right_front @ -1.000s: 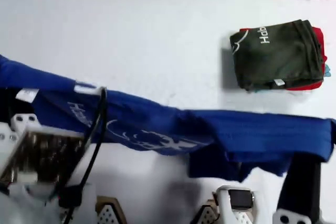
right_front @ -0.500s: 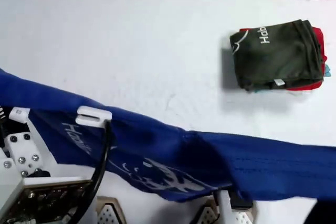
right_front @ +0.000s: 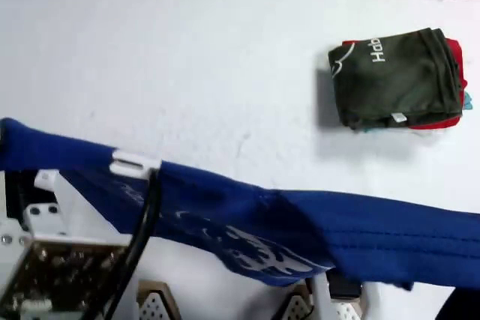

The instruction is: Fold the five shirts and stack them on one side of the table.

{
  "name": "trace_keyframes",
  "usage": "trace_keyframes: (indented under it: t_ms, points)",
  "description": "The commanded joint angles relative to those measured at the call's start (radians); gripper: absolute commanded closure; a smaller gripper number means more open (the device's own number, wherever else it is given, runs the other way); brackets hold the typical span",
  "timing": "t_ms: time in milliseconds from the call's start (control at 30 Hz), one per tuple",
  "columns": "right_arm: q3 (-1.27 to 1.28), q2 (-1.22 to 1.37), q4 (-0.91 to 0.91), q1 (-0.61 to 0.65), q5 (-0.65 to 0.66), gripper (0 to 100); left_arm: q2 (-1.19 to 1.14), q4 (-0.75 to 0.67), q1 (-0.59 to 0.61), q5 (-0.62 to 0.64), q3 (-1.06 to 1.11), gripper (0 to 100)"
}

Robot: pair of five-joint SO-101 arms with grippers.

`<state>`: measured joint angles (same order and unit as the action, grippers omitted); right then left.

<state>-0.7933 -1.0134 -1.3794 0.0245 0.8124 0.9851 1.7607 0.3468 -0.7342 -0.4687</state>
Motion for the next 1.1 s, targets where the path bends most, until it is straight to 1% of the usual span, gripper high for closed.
trace_keyframes:
  t_ms: [0,167,300,367,433,600,833,933,1067]
  points:
    - [0.003,-0.004,-0.004,-0.015,0.005,98.1,0.028,0.006,0.002,0.009,-0.010,98]
    - [0.009,-0.042,-0.064,-0.013,0.000,98.1,0.054,0.012,0.006,0.006,-0.015,98]
    - [0.066,-0.015,-0.058,-0.007,0.000,98.1,0.054,0.006,0.006,0.006,-0.008,98]
    - [0.120,0.022,-0.056,-0.005,-0.003,98.1,0.026,-0.028,0.006,0.005,0.048,98]
    - [0.189,0.068,-0.022,-0.005,-0.044,98.1,-0.020,-0.089,0.006,0.005,0.125,98]
    - [0.420,0.206,0.127,-0.005,-0.086,98.1,-0.172,-0.244,0.002,0.009,0.254,98]
    - [0.756,0.449,0.446,-0.005,-0.086,98.1,-0.493,-0.425,0.000,0.008,0.321,98]
    - [0.818,0.599,0.591,-0.004,-0.086,98.1,-0.666,-0.509,-0.017,0.006,0.312,98]
    - [0.793,0.823,0.705,0.016,-0.084,98.1,-0.848,-0.598,-0.038,0.005,0.286,98]
